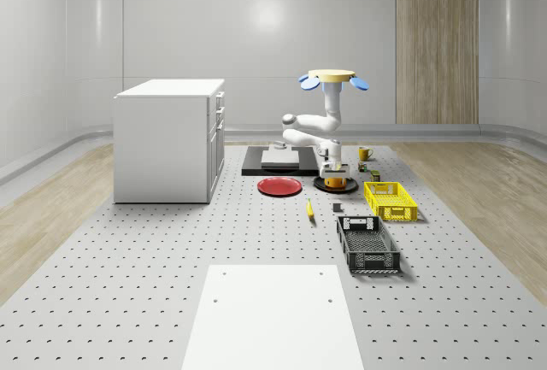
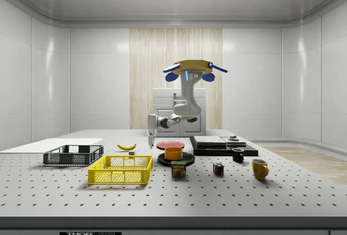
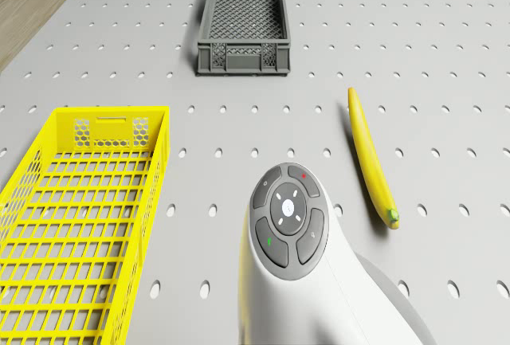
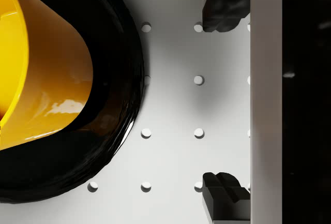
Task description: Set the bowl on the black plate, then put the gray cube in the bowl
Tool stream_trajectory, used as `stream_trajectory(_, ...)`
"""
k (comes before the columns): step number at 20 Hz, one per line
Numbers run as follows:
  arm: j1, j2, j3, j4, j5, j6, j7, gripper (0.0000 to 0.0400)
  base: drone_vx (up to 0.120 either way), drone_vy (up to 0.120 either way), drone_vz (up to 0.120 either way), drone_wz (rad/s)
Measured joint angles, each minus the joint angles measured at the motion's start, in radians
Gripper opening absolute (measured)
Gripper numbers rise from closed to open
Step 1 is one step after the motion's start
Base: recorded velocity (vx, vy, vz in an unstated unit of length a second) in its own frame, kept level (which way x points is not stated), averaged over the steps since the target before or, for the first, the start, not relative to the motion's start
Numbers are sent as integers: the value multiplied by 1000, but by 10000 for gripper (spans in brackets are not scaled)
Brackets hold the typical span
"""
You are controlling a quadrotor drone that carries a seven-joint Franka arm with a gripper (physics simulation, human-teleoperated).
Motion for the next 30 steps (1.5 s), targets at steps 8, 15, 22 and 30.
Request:
stream_trajectory(8,2,4,0,0,-2,-4,-1,400,120,0,-75,0)
stream_trajectory(15,3,7,-1,-1,-3,-6,-2,400,120,0,-57,0)
stream_trajectory(22,4,9,-1,-1,-4,-9,-3,400,120,-34,0,0)
stream_trajectory(30,6,12,-1,-1,-5,-11,-4,400,100,-20,0,0)
